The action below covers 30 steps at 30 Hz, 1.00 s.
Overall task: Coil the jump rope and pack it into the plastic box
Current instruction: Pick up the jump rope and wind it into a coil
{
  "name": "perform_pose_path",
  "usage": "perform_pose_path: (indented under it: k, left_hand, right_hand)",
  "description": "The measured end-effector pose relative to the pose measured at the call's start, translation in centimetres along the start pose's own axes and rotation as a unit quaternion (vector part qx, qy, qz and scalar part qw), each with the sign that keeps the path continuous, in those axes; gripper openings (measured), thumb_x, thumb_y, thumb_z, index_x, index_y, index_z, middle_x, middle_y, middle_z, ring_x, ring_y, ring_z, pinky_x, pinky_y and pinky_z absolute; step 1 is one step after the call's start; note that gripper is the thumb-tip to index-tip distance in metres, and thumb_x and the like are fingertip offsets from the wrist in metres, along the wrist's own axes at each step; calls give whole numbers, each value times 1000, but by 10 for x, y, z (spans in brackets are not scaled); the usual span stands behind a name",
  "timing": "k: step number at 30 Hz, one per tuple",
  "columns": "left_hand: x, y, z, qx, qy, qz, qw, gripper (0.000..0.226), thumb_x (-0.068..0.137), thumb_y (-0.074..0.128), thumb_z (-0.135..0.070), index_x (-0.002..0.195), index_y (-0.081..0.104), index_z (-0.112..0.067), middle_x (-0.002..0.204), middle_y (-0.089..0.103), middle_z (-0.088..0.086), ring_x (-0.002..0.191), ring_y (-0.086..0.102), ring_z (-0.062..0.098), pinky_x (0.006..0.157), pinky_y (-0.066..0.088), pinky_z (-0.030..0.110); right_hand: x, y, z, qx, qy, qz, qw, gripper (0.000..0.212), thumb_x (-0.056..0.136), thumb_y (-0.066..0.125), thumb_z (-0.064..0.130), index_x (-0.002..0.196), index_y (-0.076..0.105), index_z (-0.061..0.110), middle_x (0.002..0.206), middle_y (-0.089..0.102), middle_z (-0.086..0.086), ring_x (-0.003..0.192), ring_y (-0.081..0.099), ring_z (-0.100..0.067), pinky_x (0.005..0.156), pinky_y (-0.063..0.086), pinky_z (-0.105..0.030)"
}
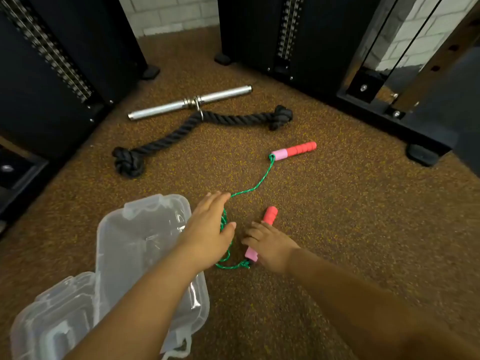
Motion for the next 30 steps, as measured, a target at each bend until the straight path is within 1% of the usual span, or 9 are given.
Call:
perform_pose_path:
  k: [4, 6, 8, 12, 16, 20, 25, 28, 30]
  left_hand:
    - [5, 13, 2, 1, 4, 1, 1000, 61, 94, 52, -24, 149, 27, -18, 159, 21, 3, 148, 11, 16, 116, 7, 24]
    - [3, 20, 1, -3, 3, 3, 1000, 61, 94, 51, -24, 149, 26, -18, 159, 20, 3, 148, 10, 16, 115, 6, 23]
    - [3, 21, 1, -6, 4, 0, 1000, 59, 95, 50, -24, 149, 26, -18, 159, 19, 3, 148, 10, 15, 115, 5, 22]
    - [-2, 25, -1, -12, 0, 11, 1000, 58, 96, 48, -24, 149, 26, -18, 160, 19, 2, 148, 9, 13, 114, 5, 21]
    - [-7, 22, -6, -18, -5, 10, 1000, 56, 97, 46, -25, 149, 26, -19, 160, 19, 1, 148, 9, 13, 114, 5, 21]
    - [-14, 13, -12, -21, -6, 0, 1000, 53, 97, 45, -23, 148, 30, -17, 158, 24, 2, 147, 13, 15, 113, 7, 20]
    - [-28, -7, -17, -31, -4, -35, 999, 47, 94, 51, -18, 140, 42, -9, 148, 39, 9, 140, 30, 20, 112, 15, 19]
    - [-38, -21, -21, -48, -12, -45, 998, 45, 95, 50, -19, 139, 43, -11, 147, 40, 8, 139, 30, 20, 110, 16, 18]
    - [-47, -30, -24, -57, -23, -49, 997, 45, 96, 48, -21, 140, 42, -14, 148, 38, 5, 139, 31, 18, 107, 18, 17]
  right_hand:
    - [-2, 17, 2, -69, -19, 16, 997, 54, 94, 44, 15, 146, 31, 14, 152, 32, -13, 146, 15, -32, 119, 1, -43]
    - [-3, 22, 6, -81, -18, 3, 997, 46, 97, 39, 15, 143, 35, 10, 147, 37, -16, 144, 19, -36, 119, 1, -44]
    - [-6, 23, 9, -91, -20, -17, 995, 39, 95, 38, 13, 133, 45, 8, 136, 47, -18, 136, 31, -39, 119, 5, -46]
    - [-17, 35, 16, -99, -54, -54, 992, 28, 85, 52, 9, 113, 58, 10, 113, 60, -13, 114, 53, -37, 116, 19, -49]
    - [-28, 37, 20, -98, -71, -60, 991, 28, 83, 59, 12, 111, 58, 13, 110, 59, -12, 110, 55, -35, 116, 19, -51]
    - [-38, 20, 37, -58, -108, 0, 993, 40, 84, 58, 16, 124, 52, 15, 118, 53, -16, 111, 53, -37, 116, 17, -54]
    - [-59, -27, 71, -47, -156, -12, 987, 40, 81, 61, 18, 120, 53, 11, 111, 58, -18, 104, 54, -38, 96, 40, -49]
    - [-75, -55, 89, -8, -146, -16, 989, 31, 82, 54, 21, 112, 52, 12, 107, 59, -16, 100, 56, -37, 84, 47, -47]
    - [-84, -75, 97, 15, -131, -38, 991, 26, 86, 51, 32, 104, 51, 14, 102, 61, -13, 96, 59, -36, 76, 49, -43]
Point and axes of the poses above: each hand's wrist, its own x-axis towards the middle knuckle, its own y-axis out of the palm, z = x × y, the point moved 6 cm from there along x, towards the middle knuckle
